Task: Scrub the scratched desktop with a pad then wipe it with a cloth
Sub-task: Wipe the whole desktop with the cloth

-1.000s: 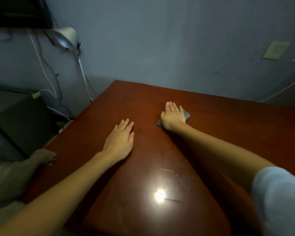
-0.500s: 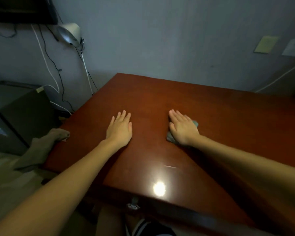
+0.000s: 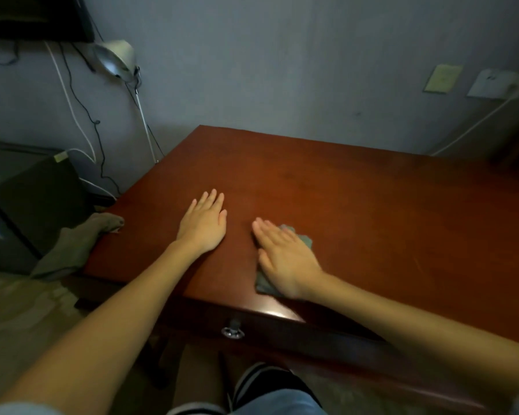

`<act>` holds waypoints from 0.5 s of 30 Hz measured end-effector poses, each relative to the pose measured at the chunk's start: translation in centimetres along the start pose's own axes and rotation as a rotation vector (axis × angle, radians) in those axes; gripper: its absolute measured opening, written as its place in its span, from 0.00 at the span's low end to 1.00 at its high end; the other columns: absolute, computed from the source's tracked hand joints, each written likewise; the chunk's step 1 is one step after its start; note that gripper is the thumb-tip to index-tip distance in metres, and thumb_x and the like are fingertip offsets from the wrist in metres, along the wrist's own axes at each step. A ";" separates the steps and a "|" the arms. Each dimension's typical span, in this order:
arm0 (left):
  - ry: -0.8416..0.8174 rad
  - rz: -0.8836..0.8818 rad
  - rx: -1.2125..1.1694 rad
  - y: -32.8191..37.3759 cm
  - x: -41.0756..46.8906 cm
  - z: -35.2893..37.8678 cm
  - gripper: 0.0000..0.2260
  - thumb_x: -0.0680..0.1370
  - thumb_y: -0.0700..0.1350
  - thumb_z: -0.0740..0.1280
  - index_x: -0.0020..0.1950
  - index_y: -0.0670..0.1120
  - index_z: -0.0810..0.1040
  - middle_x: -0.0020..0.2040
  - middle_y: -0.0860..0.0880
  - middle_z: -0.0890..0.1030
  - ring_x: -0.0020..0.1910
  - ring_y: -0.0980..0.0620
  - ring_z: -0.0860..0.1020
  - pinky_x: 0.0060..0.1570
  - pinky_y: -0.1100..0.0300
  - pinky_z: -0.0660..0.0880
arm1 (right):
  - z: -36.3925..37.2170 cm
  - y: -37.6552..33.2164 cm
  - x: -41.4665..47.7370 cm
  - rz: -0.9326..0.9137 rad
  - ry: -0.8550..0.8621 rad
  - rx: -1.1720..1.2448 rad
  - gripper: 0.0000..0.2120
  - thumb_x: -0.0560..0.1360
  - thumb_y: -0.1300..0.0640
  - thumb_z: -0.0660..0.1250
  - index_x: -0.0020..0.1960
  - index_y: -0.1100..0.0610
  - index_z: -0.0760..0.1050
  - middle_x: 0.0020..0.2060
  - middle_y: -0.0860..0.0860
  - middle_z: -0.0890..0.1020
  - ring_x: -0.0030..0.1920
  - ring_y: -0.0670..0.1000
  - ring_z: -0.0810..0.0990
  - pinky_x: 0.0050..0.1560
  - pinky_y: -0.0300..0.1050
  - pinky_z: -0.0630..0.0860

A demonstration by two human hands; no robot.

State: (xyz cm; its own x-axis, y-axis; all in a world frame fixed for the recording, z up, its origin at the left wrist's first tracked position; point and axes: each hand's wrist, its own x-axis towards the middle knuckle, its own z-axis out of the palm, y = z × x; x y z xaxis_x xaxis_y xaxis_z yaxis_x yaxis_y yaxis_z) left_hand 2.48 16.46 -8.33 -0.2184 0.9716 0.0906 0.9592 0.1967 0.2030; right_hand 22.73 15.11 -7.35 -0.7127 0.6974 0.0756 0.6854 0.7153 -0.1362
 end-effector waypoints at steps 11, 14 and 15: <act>0.014 0.006 -0.005 0.0 0.1 0.2 0.23 0.84 0.48 0.47 0.79 0.45 0.52 0.79 0.47 0.51 0.78 0.50 0.49 0.75 0.55 0.46 | 0.7 -2.1 6.2 0.413 0.024 0.001 0.28 0.81 0.52 0.45 0.78 0.61 0.47 0.78 0.54 0.49 0.77 0.51 0.45 0.76 0.50 0.41; 0.006 0.009 -0.005 -0.1 0.3 0.2 0.23 0.84 0.48 0.47 0.78 0.45 0.52 0.79 0.47 0.52 0.78 0.50 0.50 0.75 0.54 0.46 | 1.1 -6.0 2.1 0.181 0.063 0.001 0.28 0.81 0.51 0.46 0.78 0.61 0.47 0.77 0.55 0.51 0.77 0.51 0.46 0.75 0.48 0.41; 0.006 0.009 -0.004 -0.1 0.3 0.2 0.23 0.84 0.48 0.47 0.79 0.45 0.52 0.79 0.47 0.52 0.78 0.50 0.49 0.75 0.55 0.46 | 1.2 -6.3 0.1 0.113 0.075 0.001 0.29 0.80 0.50 0.43 0.78 0.61 0.47 0.77 0.54 0.51 0.77 0.50 0.46 0.75 0.47 0.40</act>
State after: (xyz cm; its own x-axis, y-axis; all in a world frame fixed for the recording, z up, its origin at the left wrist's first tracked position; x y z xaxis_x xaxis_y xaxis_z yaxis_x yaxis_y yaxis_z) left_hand 2.35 16.73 -8.54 -0.2111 0.9725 0.0986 0.9604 0.1876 0.2061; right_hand 18.16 10.58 -7.64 -0.6181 0.7747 0.1335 0.7603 0.6323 -0.1489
